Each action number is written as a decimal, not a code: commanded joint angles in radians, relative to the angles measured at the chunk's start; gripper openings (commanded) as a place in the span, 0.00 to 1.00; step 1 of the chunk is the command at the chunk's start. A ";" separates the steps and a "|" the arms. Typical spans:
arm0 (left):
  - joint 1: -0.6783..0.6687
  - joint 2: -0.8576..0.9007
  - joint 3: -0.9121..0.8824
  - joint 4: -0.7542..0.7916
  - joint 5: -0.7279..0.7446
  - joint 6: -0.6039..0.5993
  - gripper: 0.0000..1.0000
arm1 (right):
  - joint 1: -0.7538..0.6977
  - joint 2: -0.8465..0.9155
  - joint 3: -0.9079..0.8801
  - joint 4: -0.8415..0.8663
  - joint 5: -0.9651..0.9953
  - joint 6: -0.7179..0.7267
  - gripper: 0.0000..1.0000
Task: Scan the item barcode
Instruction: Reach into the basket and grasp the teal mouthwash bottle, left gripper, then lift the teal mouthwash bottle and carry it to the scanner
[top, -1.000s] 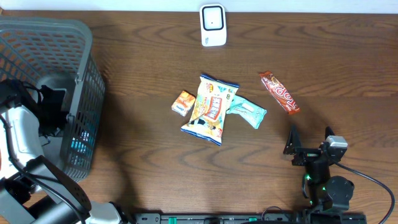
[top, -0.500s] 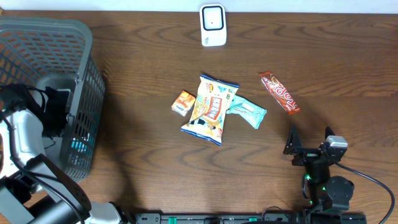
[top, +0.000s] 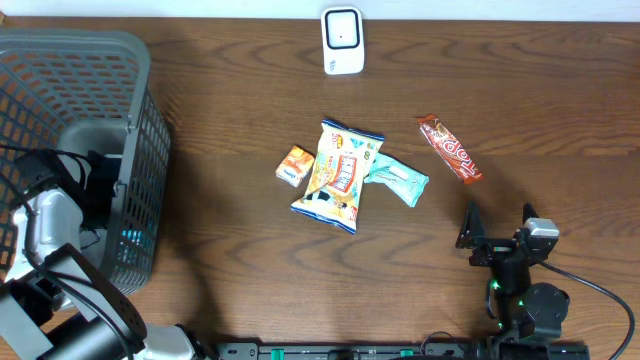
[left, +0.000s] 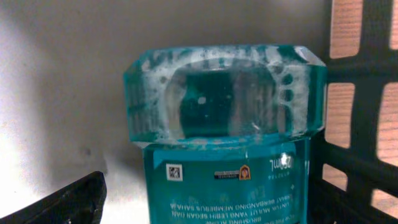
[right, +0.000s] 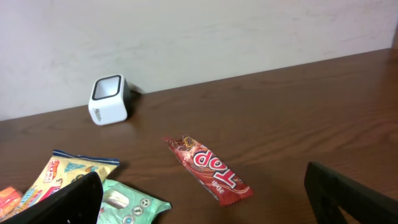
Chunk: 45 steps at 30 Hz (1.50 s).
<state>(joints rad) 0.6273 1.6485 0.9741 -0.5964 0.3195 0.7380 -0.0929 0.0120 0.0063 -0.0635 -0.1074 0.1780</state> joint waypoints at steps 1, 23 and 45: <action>-0.002 0.035 -0.016 0.019 -0.013 0.013 0.98 | 0.007 -0.005 -0.001 -0.004 0.004 -0.007 0.99; 0.013 0.131 -0.016 0.191 -0.092 -0.125 0.69 | 0.007 -0.005 -0.001 -0.004 0.004 -0.007 0.99; 0.035 -0.048 0.019 0.362 -0.093 -0.323 0.51 | 0.007 -0.005 -0.001 -0.004 0.004 -0.007 0.99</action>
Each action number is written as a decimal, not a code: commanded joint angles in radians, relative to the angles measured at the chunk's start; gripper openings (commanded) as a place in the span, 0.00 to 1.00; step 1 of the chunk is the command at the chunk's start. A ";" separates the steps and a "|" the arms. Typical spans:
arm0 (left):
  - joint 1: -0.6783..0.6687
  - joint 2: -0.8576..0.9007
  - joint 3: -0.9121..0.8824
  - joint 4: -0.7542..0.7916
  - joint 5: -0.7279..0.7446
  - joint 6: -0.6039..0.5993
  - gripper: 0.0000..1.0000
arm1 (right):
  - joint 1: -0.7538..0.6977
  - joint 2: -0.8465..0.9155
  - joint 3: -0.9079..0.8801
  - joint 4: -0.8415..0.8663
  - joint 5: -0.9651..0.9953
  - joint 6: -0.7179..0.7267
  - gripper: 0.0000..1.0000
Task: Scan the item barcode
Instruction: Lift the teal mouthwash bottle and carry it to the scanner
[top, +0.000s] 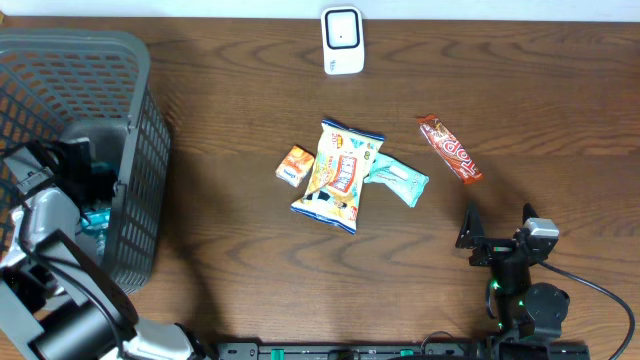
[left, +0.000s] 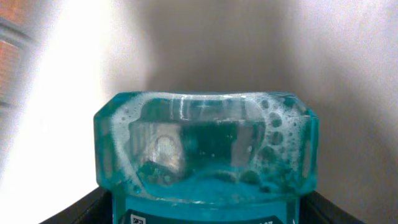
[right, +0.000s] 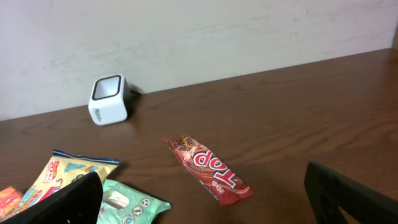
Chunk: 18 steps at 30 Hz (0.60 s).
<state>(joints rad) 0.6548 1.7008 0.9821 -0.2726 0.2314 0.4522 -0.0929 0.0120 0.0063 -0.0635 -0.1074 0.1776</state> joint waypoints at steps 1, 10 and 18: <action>0.008 -0.123 0.011 0.057 -0.006 -0.058 0.51 | 0.007 -0.005 -0.001 -0.004 0.004 -0.007 0.99; 0.008 -0.315 0.011 0.228 -0.007 -0.343 0.51 | 0.007 -0.005 -0.001 -0.004 0.004 -0.007 0.99; -0.019 -0.499 0.011 0.346 0.004 -0.513 0.51 | 0.007 -0.005 -0.001 -0.004 0.004 -0.007 0.99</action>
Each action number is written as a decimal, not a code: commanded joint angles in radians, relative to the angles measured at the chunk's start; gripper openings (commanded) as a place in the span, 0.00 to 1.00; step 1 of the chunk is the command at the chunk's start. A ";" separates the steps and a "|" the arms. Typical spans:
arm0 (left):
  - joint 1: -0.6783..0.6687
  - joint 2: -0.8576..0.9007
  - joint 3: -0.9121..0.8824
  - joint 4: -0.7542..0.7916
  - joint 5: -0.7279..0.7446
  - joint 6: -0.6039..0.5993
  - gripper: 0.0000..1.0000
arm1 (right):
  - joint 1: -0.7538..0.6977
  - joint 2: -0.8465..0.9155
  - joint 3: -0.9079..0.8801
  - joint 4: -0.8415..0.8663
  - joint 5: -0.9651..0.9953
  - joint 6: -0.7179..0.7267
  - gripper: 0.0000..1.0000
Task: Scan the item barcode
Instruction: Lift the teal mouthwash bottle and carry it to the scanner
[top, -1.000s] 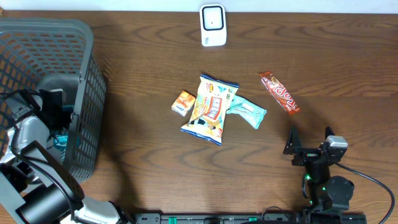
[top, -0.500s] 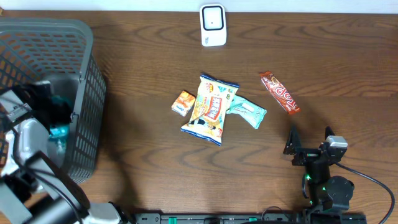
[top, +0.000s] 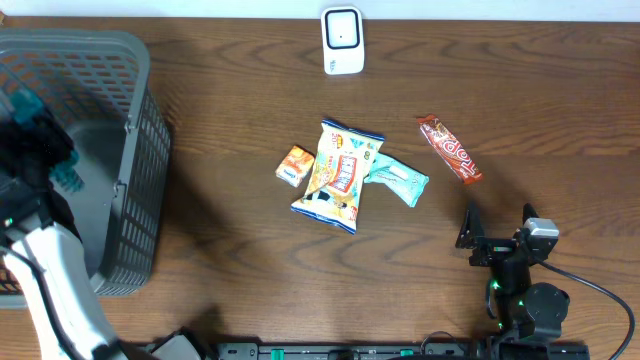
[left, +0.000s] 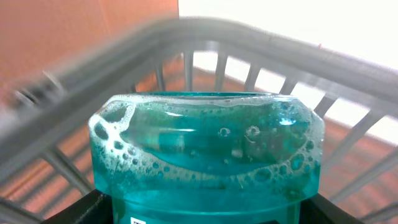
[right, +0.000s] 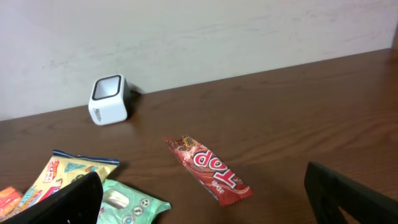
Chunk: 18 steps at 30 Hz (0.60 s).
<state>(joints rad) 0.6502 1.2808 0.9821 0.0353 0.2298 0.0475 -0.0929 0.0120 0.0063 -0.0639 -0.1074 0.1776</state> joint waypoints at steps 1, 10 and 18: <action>-0.022 -0.104 0.011 0.051 0.006 -0.135 0.51 | 0.007 -0.005 -0.001 -0.004 0.004 -0.007 0.99; -0.172 -0.268 0.011 0.109 0.075 -0.343 0.51 | 0.007 -0.005 -0.001 -0.004 0.004 -0.007 0.99; -0.439 -0.274 0.011 0.107 0.208 -0.420 0.51 | 0.007 -0.005 -0.001 -0.004 0.004 -0.007 0.99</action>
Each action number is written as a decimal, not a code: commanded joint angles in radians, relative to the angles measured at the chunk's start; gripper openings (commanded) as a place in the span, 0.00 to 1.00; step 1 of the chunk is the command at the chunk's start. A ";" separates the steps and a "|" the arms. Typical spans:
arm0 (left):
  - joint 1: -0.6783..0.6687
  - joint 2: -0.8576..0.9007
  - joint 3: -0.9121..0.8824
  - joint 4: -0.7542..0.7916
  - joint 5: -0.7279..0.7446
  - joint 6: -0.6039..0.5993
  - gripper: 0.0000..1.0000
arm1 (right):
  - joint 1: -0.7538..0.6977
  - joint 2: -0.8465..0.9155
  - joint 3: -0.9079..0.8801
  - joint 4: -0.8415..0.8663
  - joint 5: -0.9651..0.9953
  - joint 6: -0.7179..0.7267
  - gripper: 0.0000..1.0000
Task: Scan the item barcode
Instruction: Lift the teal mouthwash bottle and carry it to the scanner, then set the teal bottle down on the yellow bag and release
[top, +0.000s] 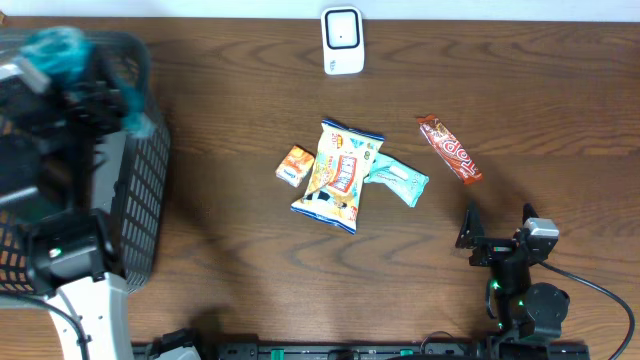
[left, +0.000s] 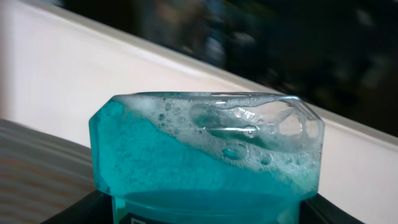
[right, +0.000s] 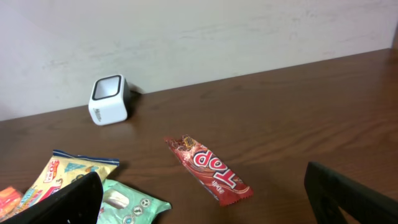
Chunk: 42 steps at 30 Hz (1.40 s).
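Note:
A teal bottle of foamy liquid (left: 205, 149) fills the left wrist view, base toward the camera, with my left gripper (left: 202, 214) shut on it. From overhead the bottle (top: 48, 45) shows blurred, raised high over the grey basket (top: 140, 190) at the table's left. The white barcode scanner (top: 341, 40) stands at the far middle edge, also seen as a small white scanner (right: 109, 99) from the right wrist. My right gripper (right: 205, 199) stands open near the front right, nothing between its fingers (right: 68, 202).
A yellow snack bag (top: 338, 175), a small orange packet (top: 294, 165), a mint-green pack (top: 400, 180) and a red Top bar (top: 450, 148) lie mid-table. A pale wall runs behind the scanner.
My left gripper has risen further with the bottle, from just above the basket rim to high over its top right corner. The right arm has not moved.
The left gripper was open deep in the basket with the bottle lying before it. Then it had shut on the bottle inside the basket. Then the bottle was level with the rim, and now it is well above the basket. The right arm stayed still.

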<state>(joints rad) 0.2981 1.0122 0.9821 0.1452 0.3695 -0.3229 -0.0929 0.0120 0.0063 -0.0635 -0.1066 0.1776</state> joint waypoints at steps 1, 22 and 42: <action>-0.131 0.001 0.011 -0.020 0.068 -0.049 0.51 | 0.007 -0.005 -0.001 -0.004 0.003 -0.007 0.99; -0.794 0.538 0.010 -0.090 0.063 -0.068 0.52 | 0.007 -0.005 -0.001 -0.004 0.003 -0.007 0.99; -0.957 0.798 0.011 0.010 -0.265 -0.435 0.86 | 0.007 -0.005 -0.001 -0.004 0.003 -0.007 0.99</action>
<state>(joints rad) -0.6582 1.8160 0.9821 0.1364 0.1318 -0.7166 -0.0929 0.0120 0.0063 -0.0639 -0.1074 0.1776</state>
